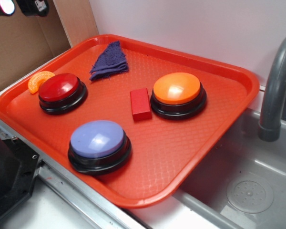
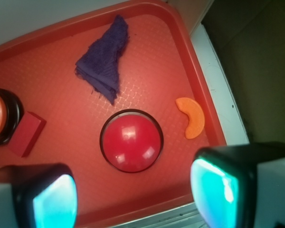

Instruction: Push the red button.

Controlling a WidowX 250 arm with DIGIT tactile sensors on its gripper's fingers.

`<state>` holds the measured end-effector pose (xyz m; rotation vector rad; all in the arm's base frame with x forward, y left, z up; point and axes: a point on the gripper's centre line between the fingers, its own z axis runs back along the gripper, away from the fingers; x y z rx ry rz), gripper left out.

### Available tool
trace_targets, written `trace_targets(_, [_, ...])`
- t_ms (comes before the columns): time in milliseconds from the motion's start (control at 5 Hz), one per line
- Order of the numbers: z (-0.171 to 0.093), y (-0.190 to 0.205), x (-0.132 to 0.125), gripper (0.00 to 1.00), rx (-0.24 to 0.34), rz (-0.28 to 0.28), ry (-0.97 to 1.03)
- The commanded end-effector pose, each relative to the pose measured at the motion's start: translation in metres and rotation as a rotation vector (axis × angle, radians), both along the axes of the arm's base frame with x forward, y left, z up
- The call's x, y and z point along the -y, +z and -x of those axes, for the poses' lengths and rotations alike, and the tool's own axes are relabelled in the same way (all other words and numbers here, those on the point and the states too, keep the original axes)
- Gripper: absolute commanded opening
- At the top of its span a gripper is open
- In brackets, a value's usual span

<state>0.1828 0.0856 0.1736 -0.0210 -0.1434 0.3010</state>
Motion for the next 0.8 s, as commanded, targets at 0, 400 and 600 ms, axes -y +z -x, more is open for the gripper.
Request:
trace_targets(0, [-0.009, 0.025, -0.007, 1.0, 0.062, -0.029, 0.015])
trace_targets(400, [-0.02, 0.028, 0.011, 1.0, 0.055, -0.074, -0.013])
trace_targets(600, [-0.021, 0.025, 0.015, 1.0, 0.056, -0.078, -0.023])
